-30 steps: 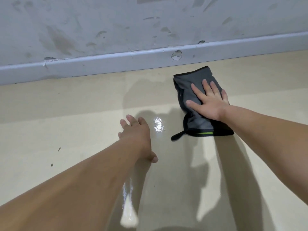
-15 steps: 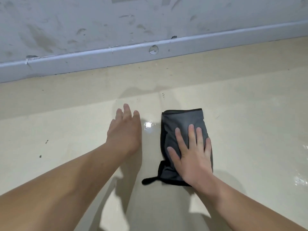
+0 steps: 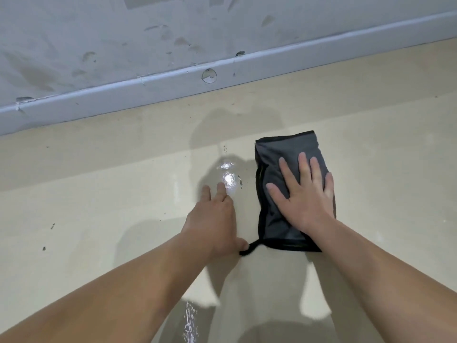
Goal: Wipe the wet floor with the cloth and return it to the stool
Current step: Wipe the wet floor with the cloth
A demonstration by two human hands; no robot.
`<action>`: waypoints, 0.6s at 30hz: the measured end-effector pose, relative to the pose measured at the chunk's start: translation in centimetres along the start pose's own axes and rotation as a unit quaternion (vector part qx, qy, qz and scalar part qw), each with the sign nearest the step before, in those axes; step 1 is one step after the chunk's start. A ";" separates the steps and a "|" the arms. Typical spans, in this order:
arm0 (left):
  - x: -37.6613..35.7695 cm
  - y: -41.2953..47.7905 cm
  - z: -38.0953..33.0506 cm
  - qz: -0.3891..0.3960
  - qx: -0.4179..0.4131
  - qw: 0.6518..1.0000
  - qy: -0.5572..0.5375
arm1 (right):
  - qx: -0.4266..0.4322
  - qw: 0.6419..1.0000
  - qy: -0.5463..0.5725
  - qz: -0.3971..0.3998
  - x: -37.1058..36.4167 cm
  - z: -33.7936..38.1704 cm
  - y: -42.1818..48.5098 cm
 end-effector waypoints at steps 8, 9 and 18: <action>1.8 0.0 0.1 0.054 0.008 0.995 -0.083 | 0.023 0.993 0.003 0.112 0.7 0.0 1.2; 1.7 0.0 0.0 0.073 0.009 0.995 -0.070 | 0.024 0.989 -0.001 0.144 0.8 -0.1 1.3; -1.1 -0.1 -0.1 0.072 0.032 0.997 -0.004 | 0.017 0.985 -0.023 0.171 2.3 0.2 4.2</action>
Point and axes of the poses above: each hand's wrist, its own y-axis towards the middle knuckle, its own x-axis out of the back of the hand, z = x × y, the point moved 4 cm from there along y, towards the middle knuckle, and after that the axes turned 5 degrees about -y, right-handed, at the moved point
